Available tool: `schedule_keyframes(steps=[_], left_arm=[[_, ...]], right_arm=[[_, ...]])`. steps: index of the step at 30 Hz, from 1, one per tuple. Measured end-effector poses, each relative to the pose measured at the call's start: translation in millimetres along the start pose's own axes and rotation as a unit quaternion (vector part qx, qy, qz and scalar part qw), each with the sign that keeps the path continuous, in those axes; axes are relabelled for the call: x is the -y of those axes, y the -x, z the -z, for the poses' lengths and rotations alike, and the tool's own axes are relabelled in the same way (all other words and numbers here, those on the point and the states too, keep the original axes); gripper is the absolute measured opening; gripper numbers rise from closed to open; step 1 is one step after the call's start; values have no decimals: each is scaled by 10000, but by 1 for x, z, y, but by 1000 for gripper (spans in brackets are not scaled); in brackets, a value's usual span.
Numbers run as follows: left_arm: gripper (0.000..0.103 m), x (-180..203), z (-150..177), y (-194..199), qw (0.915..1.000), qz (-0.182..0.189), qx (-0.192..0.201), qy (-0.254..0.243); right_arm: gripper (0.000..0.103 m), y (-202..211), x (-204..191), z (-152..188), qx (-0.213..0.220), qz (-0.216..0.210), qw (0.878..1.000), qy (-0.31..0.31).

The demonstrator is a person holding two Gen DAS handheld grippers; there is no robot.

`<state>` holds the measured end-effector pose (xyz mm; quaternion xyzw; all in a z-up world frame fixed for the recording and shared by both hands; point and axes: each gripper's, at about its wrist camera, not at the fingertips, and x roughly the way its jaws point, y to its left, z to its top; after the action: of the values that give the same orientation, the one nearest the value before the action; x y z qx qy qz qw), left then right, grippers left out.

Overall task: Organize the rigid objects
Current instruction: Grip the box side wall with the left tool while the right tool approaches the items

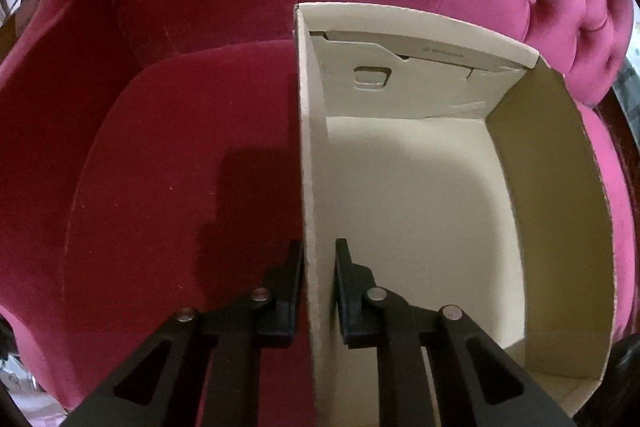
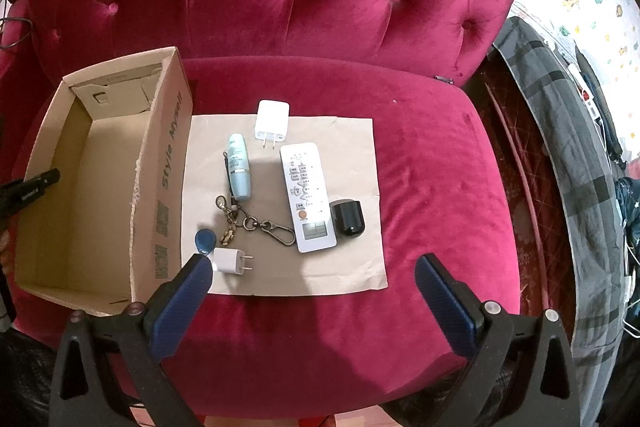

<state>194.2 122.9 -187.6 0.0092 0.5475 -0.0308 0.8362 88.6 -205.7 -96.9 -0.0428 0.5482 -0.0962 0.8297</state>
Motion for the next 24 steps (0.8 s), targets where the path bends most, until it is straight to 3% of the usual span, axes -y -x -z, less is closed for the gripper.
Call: schedule_keyframes(steps=[13, 24], left_arm=[[15, 11, -2, -5, 9999, -117, 53, -18], [15, 10, -1, -5, 9998, -160, 33, -100]], right_arm=[[103, -12, 7, 0, 152, -52, 9999, -8], [103, -61, 36, -11, 169, -65, 9997, -182]])
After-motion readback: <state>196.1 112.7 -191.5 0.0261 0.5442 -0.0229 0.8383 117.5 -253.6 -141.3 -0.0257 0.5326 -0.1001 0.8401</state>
